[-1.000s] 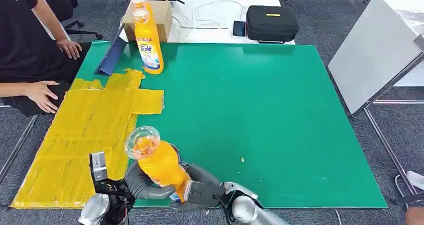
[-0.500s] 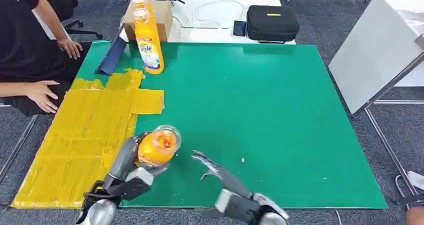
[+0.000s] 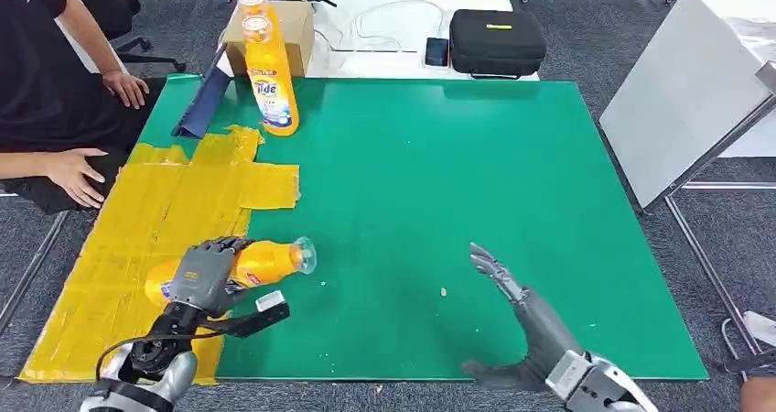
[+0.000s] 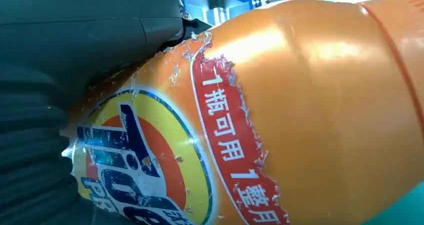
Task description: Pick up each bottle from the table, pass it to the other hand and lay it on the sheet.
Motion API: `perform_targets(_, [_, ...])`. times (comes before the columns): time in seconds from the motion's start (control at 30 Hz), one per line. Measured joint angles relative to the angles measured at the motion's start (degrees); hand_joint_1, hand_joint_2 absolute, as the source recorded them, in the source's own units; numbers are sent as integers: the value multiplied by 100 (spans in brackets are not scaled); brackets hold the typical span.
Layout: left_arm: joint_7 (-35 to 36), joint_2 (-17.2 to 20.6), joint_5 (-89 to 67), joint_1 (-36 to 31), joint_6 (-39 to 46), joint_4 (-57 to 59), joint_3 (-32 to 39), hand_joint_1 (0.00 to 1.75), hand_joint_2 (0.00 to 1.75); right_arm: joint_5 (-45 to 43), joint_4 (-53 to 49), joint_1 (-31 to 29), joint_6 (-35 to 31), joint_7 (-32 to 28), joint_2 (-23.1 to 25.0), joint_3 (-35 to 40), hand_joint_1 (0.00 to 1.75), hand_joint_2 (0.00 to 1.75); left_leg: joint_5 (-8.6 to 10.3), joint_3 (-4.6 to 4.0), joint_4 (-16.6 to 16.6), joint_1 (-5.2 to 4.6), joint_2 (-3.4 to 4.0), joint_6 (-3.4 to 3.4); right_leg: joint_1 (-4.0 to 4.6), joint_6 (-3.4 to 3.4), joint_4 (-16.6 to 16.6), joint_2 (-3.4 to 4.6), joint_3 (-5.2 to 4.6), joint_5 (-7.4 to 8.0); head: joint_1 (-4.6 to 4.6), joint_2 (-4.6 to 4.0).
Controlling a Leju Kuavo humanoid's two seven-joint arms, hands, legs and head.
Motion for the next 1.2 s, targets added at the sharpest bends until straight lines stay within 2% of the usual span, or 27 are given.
perform_targets(0.17, [180,48,-241,-104,-109,236,-13,175,175,0,-59,10,18,0,-29,-79,0,175,-1,-2,0,0,-2,0,-1,0,0,0,0,-1,0,-2])
perform_targets(0.33, [1261,193,-756,-573,-238,967,-405,175,175,120,-33,-111,118,19,-20,-53,0,175,0,2,-1,0,-6,-1,0,-1,0,-2,4,-2,-2,0])
perform_targets(0.47, [1309,265,-824,-963,-258,1524,-662,175,175,201,28,-209,118,28,-7,0,0,175,5,24,-2,1,-11,-5,1,-2,1,-3,30,-4,-2,0])
perform_targets(0.5, [1309,278,-828,-1042,-258,1635,-710,105,175,210,46,-226,118,28,-2,11,0,175,4,30,-3,1,-12,-5,1,-3,1,-4,38,-5,2,-2])
perform_targets(0.53, [1311,291,-828,-1106,-284,1719,-750,0,175,210,57,-235,118,28,-2,20,0,175,4,35,-3,1,-13,-5,1,-3,1,-4,43,-5,0,-2])
perform_targets(0.57, [1327,302,-828,-1160,-352,1786,-791,0,0,221,66,-241,118,28,-2,26,0,175,4,41,-3,1,-14,-5,1,-7,1,-4,48,-8,0,0])
perform_targets(0.77, [1615,416,-844,-1560,-660,2162,-1191,0,0,345,109,-250,96,28,20,65,0,175,5,71,-5,2,-28,-9,1,-14,1,-7,76,-14,-2,-2])
perform_targets(1.03, [1919,551,-857,-1790,-472,2420,-1604,0,0,444,173,-250,90,22,72,122,0,175,22,68,-4,4,-27,-9,1,-19,5,-6,72,-2,0,-2])
perform_targets(1.2, [2556,615,-857,-1806,-137,2424,-1913,0,0,606,219,-248,-37,22,160,159,0,175,21,50,-2,3,-27,-9,0,-10,5,-6,53,4,2,-2])
